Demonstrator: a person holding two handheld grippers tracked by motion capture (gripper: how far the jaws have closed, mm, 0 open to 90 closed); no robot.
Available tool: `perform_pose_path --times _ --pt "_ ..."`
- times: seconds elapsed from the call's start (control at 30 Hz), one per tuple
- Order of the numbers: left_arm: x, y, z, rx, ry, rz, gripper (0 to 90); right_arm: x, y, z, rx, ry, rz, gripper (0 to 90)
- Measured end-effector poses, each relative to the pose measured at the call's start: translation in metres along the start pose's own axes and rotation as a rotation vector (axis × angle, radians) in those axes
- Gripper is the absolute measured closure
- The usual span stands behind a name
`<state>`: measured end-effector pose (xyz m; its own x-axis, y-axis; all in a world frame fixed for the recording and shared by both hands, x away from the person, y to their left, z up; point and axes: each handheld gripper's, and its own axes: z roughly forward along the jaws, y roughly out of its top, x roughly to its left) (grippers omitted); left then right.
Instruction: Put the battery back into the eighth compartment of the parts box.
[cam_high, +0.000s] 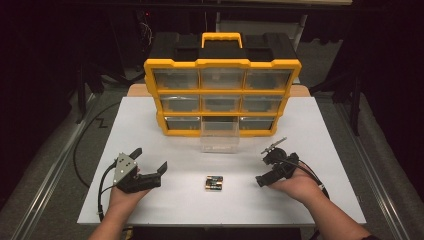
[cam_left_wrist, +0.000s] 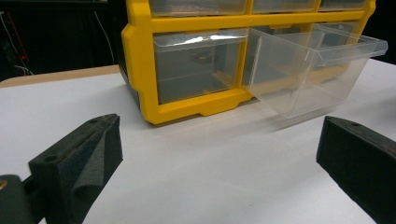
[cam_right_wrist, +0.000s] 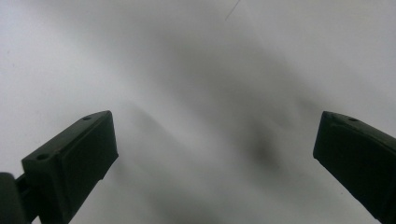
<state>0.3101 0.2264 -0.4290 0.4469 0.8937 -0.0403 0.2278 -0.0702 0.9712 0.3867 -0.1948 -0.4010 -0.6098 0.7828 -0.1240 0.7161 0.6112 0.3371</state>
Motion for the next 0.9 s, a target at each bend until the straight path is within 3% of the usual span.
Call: perform_pose_path --times 0.63,0.9 --pt "0.000 0.000 -0.001 -0.002 0.002 0.014 1.4 0.001 0.013 0.001 0.181 0.055 -0.080 0.9" --pt "0.000 0.000 -0.002 -0.009 0.001 0.012 1.4 0.001 0.016 0.001 0.222 0.064 -0.100 0.9"
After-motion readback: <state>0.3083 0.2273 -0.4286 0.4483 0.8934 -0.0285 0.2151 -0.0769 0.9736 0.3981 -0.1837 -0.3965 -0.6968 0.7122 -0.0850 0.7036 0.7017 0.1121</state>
